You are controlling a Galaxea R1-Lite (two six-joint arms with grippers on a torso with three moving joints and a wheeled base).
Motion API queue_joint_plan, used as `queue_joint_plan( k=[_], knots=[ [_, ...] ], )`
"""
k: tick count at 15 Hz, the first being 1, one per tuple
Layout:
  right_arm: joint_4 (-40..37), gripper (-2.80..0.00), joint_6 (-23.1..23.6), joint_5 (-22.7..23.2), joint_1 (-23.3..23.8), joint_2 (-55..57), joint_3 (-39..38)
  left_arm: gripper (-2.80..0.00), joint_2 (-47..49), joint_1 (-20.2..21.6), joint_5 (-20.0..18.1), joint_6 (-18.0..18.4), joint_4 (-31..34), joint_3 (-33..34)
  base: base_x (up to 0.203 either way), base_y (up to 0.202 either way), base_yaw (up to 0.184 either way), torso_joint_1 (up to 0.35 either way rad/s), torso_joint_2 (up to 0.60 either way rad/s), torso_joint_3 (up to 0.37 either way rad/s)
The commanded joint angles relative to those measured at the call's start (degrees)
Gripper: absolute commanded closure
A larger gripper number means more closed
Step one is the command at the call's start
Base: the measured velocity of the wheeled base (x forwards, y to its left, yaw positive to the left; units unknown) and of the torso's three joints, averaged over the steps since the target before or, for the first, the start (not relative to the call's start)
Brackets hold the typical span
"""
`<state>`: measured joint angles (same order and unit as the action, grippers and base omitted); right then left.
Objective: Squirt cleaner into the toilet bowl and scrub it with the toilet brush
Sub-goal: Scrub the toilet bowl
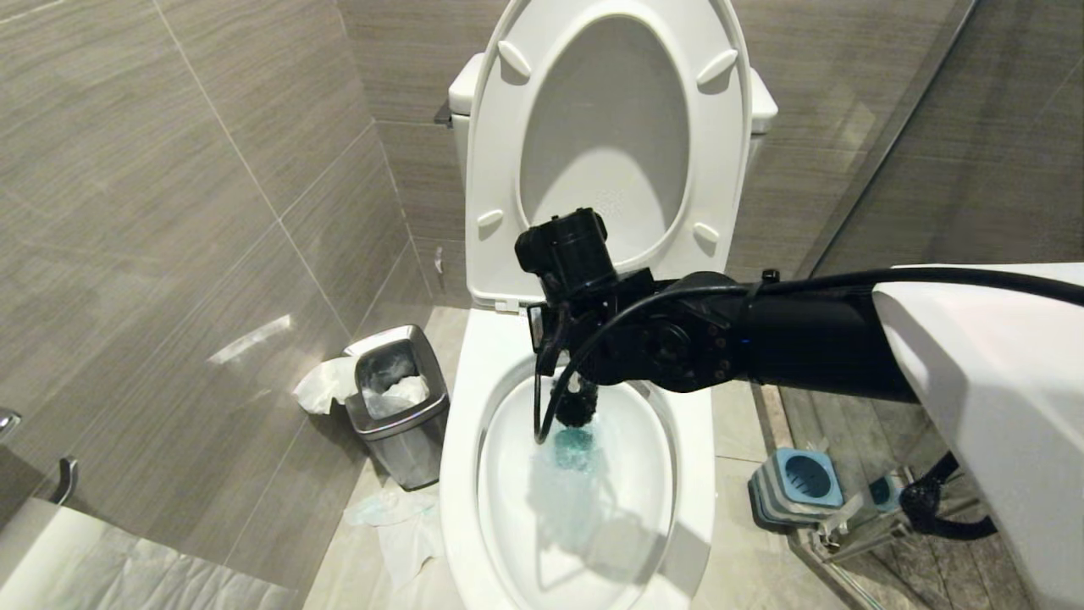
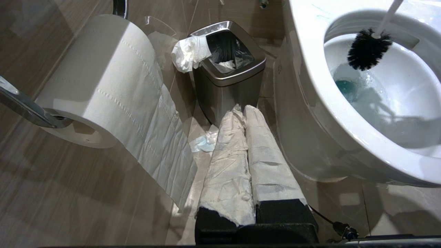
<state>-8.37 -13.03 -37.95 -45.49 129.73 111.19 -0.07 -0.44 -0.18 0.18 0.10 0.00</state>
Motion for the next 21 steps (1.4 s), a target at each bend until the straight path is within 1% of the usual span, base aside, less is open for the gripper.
queue_joint_plan(
  k=[1, 8, 10, 11, 13, 17, 19, 21],
  knots=[
    [-0.06, 0.0, 0.16, -0.27, 0.4, -2.87, -2.14, 0.0, 0.07, 0.0, 0.01, -0.01, -0.01, 0.0, 0.0, 0.0, 0.0, 0.0, 0.0, 0.0],
    [0.62, 0.0, -0.9, -0.11, 0.25, -15.38, -20.87, 0.0, 0.07, 0.0, 0.01, -0.01, -0.01, 0.0, 0.0, 0.0, 0.0, 0.0, 0.0, 0.0],
    [0.73, 0.0, -2.62, -0.11, -1.47, -18.37, -26.63, 0.0, 0.07, 0.0, 0.01, -0.01, -0.01, 0.0, 0.0, 0.0, 0.0, 0.0, 0.0, 0.0],
    [0.77, 0.0, -3.76, -0.11, -3.09, -19.46, -28.26, 0.0, 0.07, 0.0, 0.01, -0.01, -0.01, 0.0, 0.0, 0.0, 0.0, 0.0, 0.0, 0.0],
    [0.73, 0.0, -5.51, -0.18, -6.1, -20.32, -29.7, 0.0, 0.07, 0.0, 0.01, -0.01, -0.01, 0.0, 0.0, 0.0, 0.0, 0.0, 0.0, 0.0],
    [0.71, 0.0, -6.11, -0.86, -11.4, -20.65, -31.28, 0.0, 0.07, 0.0, 0.01, -0.01, -0.01, 0.0, 0.0, 0.0, 0.0, 0.0, 0.0, 0.0],
    [0.73, 0.0, -6.12, -0.94, -13.05, -19.66, -30.65, 0.0, 0.07, 0.0, 0.01, -0.01, -0.01, 0.0, 0.0, 0.0, 0.0, 0.0, 0.0, 0.0],
    [0.73, 0.0, -5.93, -0.93, -13.48, -17.91, -28.65, 0.0, 0.07, 0.0, 0.01, -0.01, -0.01, 0.0, 0.0, 0.0, 0.0, 0.0, 0.0, 0.0]
  ],
)
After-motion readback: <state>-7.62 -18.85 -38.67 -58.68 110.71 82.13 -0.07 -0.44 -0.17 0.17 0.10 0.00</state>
